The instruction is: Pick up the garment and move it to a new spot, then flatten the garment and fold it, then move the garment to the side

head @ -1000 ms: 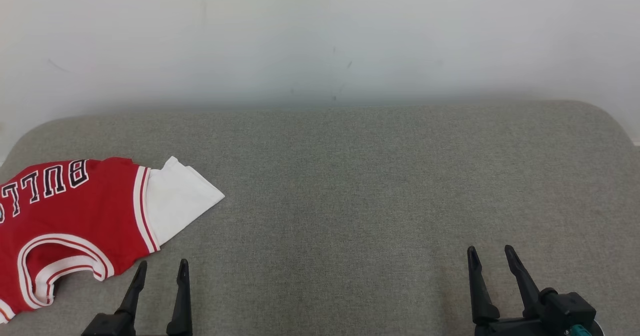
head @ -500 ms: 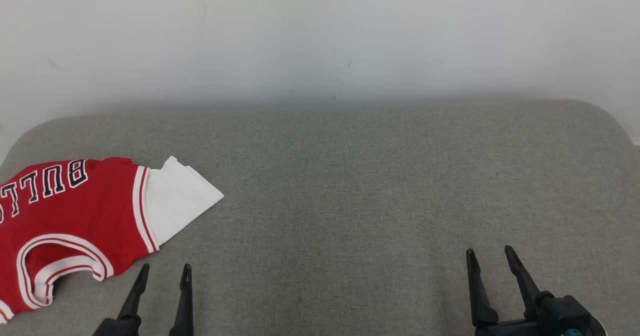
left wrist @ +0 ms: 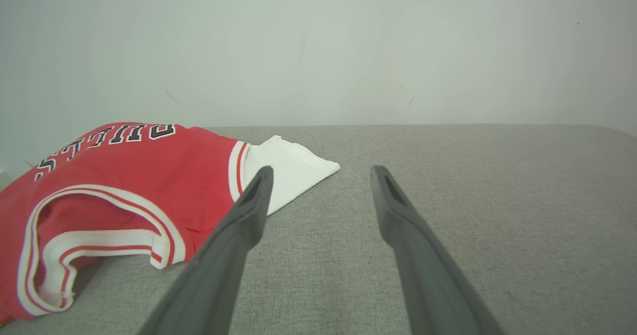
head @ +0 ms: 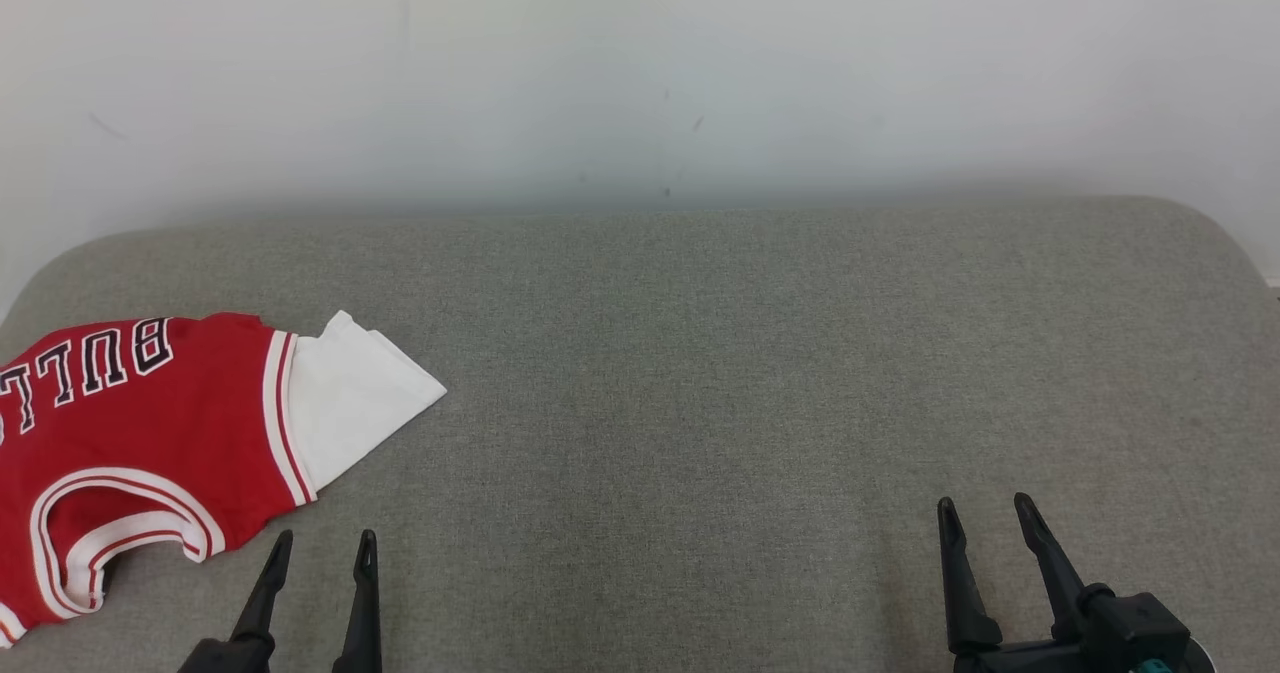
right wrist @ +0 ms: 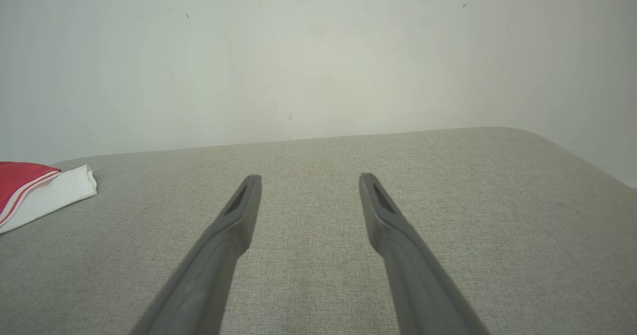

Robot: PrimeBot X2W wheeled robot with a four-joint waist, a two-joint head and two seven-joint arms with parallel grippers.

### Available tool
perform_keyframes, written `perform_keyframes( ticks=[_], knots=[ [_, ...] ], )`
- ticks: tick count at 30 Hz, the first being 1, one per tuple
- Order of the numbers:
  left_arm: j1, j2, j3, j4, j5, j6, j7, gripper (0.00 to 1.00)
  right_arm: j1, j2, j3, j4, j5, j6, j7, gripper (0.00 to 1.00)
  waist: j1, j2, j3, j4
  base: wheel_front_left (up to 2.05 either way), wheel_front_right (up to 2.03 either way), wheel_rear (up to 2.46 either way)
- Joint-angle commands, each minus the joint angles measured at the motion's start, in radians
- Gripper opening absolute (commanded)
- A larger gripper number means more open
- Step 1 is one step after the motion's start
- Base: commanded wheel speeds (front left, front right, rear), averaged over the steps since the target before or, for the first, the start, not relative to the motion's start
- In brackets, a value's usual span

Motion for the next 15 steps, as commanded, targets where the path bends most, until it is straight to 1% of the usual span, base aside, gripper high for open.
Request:
perform_keyframes(
  ticks=[1,15],
  knots=[
    [0.004,-0.001,0.003,0.002,-0.013,-0.001,-0.004,1.00,0.007,-0.001,-0.002,0.002,0.008,0.004,-0.002,1.00,0.0000,0.0000,0.001,0.000,0.00,0.00,0.00],
    [0.003,-0.002,0.000,0.004,-0.019,-0.001,-0.004,1.00,0.009,-0.001,-0.001,0.005,0.013,0.004,-0.002,1.00,0.0000,0.0000,0.001,0.001,0.00,0.00,0.00]
  ],
)
